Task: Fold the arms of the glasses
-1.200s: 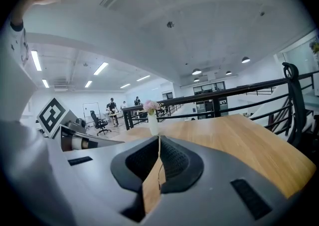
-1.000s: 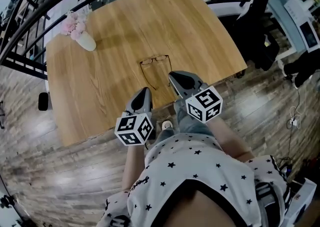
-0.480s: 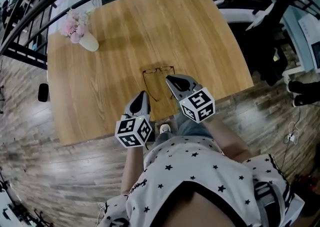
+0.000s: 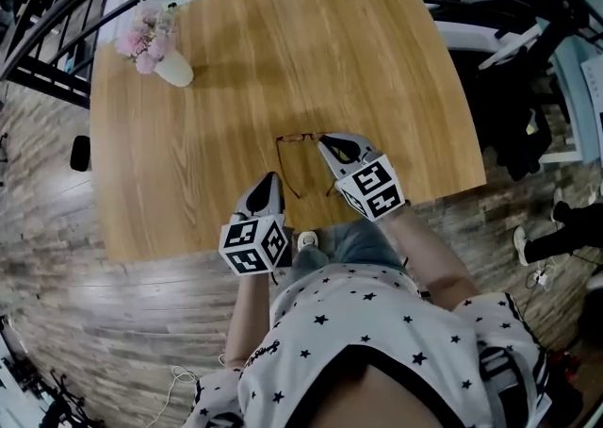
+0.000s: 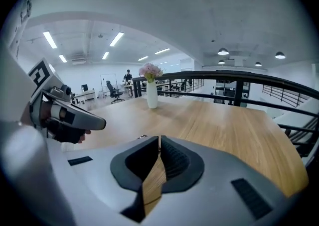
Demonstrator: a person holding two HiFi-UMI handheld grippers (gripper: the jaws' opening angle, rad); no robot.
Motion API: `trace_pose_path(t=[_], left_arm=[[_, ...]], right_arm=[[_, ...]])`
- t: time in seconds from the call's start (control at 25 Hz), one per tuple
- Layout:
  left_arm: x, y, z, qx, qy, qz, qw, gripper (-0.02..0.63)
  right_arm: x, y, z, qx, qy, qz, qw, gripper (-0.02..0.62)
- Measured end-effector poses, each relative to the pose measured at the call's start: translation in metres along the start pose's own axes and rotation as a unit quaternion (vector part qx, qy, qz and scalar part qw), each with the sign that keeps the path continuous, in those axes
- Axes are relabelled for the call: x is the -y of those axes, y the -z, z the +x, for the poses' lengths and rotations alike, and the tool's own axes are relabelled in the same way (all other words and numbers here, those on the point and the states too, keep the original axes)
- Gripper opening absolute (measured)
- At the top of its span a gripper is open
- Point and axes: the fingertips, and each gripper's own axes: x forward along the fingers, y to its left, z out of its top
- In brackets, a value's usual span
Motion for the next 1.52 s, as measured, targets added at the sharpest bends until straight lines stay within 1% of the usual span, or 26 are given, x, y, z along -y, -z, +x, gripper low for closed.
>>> trace_pose_path(t=[0.12, 0.24, 0.4, 0.48, 0.52, 0.84, 1.08, 1.24, 1.36, 1.52], left_arm=[[-0.002, 0.003, 0.004, -0.01, -0.011, -0.004, 0.9999, 0.008], [-0.004, 0.003, 0.009, -0.014, -0.013, -0.007, 0.9998, 0.008], [-0.008, 0.003, 0.015, -0.019, -0.021, -0.013, 0.9995, 0.008], [-0.009, 0.004, 0.016, -0.021, -0.026, -0.014, 0.9994, 0.008], [-0.01, 0.004, 0.015, -0.021, -0.028, -0.015, 0.9993, 0.008], [-0.02, 0.004, 0.012, -0.019, -0.043, -0.025, 0.9986, 0.008], [-0.022, 0.002, 0.01, -0.013, -0.054, -0.031, 0.9979, 0.008], [-0.024, 0.003, 0.009, -0.015, -0.06, -0.035, 0.9975, 0.008], [-0.023, 0.003, 0.007, -0.015, -0.062, -0.036, 0.9973, 0.008], [-0.024, 0.003, 0.008, -0.013, -0.061, -0.036, 0.9974, 0.008]], right_arm=[[0.002, 0.007, 0.011, -0.027, -0.019, -0.027, 0.999, 0.023], [0.003, 0.013, 0.023, -0.055, -0.035, -0.052, 0.996, 0.023], [0.003, 0.018, 0.036, -0.093, -0.057, -0.105, 0.989, 0.028], [0.002, 0.02, 0.04, -0.111, -0.07, -0.137, 0.982, 0.067], [0.001, 0.021, 0.043, -0.12, -0.078, -0.15, 0.978, 0.069], [-0.006, 0.034, 0.061, -0.19, -0.134, -0.22, 0.947, 0.069], [-0.005, 0.042, 0.069, -0.227, -0.155, -0.259, 0.926, 0.069], [-0.006, 0.047, 0.072, -0.247, -0.176, -0.274, 0.913, 0.064], [-0.005, 0.047, 0.073, -0.249, -0.179, -0.272, 0.912, 0.049], [-0.004, 0.044, 0.074, -0.243, -0.173, -0.251, 0.921, 0.039]])
